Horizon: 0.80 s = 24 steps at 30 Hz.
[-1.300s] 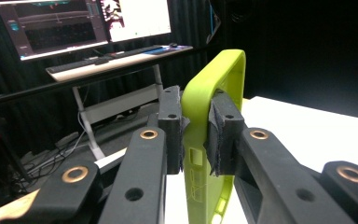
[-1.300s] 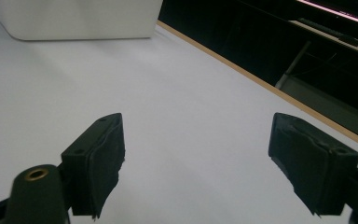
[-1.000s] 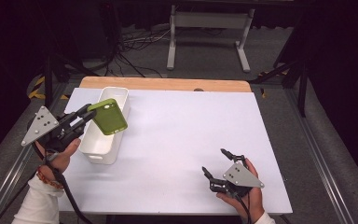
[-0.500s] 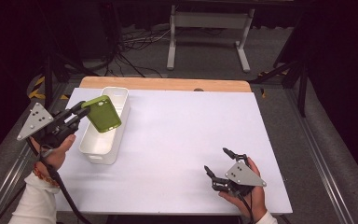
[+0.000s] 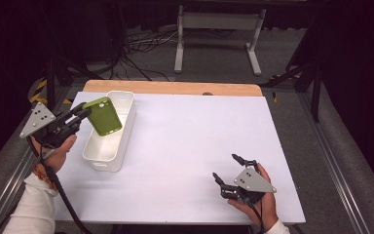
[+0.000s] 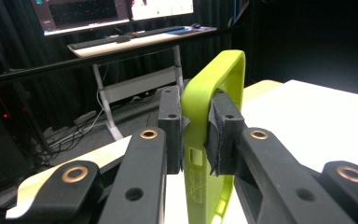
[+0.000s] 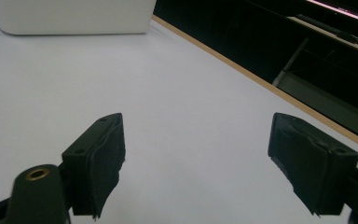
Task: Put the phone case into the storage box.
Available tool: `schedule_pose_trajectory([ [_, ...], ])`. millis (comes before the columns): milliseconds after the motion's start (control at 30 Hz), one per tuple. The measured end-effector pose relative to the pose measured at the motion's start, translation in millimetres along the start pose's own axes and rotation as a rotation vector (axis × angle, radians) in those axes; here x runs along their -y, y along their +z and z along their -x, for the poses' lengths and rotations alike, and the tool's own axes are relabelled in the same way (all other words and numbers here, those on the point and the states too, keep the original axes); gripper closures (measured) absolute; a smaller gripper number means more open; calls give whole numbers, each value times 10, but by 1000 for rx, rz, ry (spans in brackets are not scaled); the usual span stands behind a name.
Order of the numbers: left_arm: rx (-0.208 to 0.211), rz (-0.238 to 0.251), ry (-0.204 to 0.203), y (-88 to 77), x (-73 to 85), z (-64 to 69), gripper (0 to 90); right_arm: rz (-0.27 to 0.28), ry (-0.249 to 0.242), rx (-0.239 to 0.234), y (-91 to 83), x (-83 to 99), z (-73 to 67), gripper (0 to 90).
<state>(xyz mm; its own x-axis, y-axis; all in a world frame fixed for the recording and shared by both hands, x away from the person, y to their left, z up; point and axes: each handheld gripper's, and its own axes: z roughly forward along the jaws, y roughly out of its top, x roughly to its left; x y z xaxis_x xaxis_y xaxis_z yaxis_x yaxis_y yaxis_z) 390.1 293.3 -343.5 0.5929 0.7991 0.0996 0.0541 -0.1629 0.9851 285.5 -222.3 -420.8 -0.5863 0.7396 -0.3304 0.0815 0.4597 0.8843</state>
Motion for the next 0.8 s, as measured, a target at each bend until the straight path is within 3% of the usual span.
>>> schedule_pose_trajectory([
  [233,3,-42,18,191,16,-124,782,-11,-2,-3,21,9,-13,197],
  [433,-5,-74,-2,373,80,-309,782,-19,5,-3,60,17,-5,197],
  [500,4,-64,-16,416,108,-356,782,-26,5,-5,73,23,-9,197],
  [800,7,-90,-5,642,133,-419,782,-43,11,-7,118,38,-16,197],
])
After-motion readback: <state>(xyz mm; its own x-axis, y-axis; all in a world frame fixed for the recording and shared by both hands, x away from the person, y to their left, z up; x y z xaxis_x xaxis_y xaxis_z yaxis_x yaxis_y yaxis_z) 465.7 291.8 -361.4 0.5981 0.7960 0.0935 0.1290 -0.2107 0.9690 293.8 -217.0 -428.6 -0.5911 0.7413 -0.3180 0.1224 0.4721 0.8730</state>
